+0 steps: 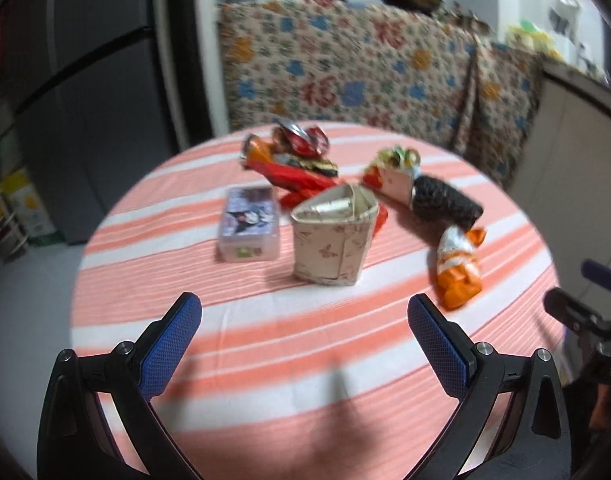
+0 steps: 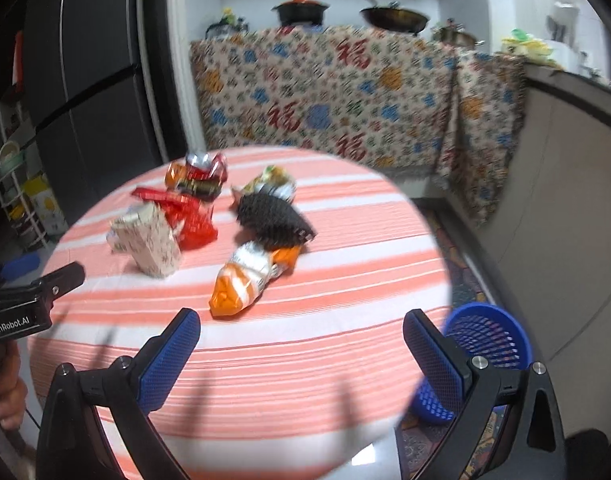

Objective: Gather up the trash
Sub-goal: 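Grasp the paper cup with the left tool while the right tool grasps the orange-white wrapper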

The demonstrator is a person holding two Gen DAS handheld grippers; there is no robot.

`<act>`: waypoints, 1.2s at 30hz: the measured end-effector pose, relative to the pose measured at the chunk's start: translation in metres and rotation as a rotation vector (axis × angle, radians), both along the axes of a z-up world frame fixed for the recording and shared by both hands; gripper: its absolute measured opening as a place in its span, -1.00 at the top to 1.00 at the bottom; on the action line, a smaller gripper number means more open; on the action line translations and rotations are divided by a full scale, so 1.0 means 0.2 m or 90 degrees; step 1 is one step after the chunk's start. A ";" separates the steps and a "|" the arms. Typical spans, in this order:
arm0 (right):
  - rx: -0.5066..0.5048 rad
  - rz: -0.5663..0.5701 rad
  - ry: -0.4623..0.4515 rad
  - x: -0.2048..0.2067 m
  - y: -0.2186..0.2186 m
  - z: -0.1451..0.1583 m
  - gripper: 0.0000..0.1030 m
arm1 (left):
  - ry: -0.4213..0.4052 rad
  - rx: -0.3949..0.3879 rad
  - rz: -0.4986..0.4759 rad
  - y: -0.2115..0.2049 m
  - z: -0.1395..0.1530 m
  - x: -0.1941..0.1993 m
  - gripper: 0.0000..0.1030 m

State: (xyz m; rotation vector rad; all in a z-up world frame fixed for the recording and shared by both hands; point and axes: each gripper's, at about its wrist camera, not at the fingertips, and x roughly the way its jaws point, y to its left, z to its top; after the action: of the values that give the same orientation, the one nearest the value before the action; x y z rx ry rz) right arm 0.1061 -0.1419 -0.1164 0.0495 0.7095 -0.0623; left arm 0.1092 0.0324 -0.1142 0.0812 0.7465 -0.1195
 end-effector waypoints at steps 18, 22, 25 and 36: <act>0.054 0.053 0.136 0.53 0.07 -0.30 -0.41 | -0.003 -0.027 -0.165 -0.07 -0.06 0.40 -0.97; 0.021 0.034 0.141 0.50 -0.05 -0.31 -0.40 | -0.005 -0.031 -0.237 -0.13 -0.05 0.31 -0.81; -0.009 0.024 0.141 0.48 -0.11 -0.31 -0.40 | -0.013 -0.018 -0.278 -0.16 -0.05 0.20 -0.79; -0.026 0.075 0.143 0.53 -0.15 -0.32 -0.65 | 0.036 0.025 -0.194 -0.16 -0.18 0.32 -0.68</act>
State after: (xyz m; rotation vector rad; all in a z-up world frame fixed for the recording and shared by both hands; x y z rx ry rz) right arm 0.2130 -0.1713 -0.1807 -0.0398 0.9337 0.0313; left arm 0.1733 0.0007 -0.1496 0.2292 0.7898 -0.3982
